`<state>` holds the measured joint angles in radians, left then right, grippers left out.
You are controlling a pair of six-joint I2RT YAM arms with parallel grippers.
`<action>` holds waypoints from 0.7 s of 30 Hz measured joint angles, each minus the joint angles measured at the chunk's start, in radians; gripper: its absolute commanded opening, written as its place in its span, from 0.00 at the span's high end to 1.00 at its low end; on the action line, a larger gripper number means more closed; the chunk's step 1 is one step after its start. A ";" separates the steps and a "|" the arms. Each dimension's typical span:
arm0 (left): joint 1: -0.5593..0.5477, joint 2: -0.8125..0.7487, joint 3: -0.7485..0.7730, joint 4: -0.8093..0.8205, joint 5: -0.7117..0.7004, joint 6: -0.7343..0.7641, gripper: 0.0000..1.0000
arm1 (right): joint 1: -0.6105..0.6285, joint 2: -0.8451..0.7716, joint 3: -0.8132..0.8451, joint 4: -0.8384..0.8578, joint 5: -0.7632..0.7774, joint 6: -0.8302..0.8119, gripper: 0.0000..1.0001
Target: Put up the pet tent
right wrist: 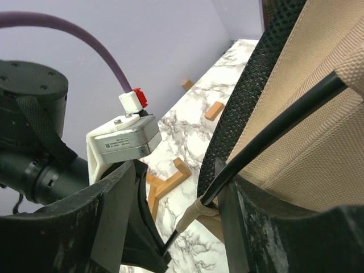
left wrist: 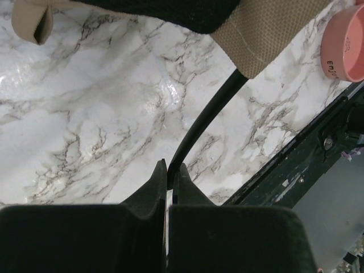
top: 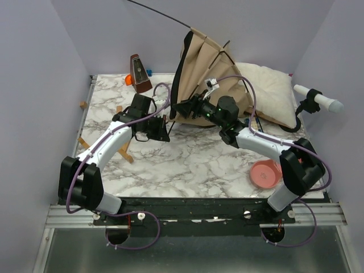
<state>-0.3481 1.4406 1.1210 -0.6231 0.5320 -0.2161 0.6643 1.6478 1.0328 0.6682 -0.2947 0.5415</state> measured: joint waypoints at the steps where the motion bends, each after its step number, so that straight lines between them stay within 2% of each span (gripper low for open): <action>1: 0.000 0.000 0.000 0.008 0.003 0.003 1.00 | 0.002 -0.009 0.002 -0.014 0.014 0.003 0.30; 9: 0.000 -0.029 -0.002 0.121 0.060 0.039 1.00 | 0.037 -0.101 0.109 -0.244 0.177 0.004 0.12; 14: 0.000 -0.035 -0.002 0.182 0.088 0.041 1.00 | 0.053 -0.139 0.167 -0.371 0.261 -0.007 0.08; 21: 0.003 -0.036 0.002 0.284 0.106 0.019 1.00 | 0.077 -0.243 0.163 -0.516 0.373 -0.027 0.05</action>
<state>-0.3450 1.4044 1.1225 -0.3389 0.6384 -0.1970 0.7418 1.4048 1.1954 0.1524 0.0788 0.5148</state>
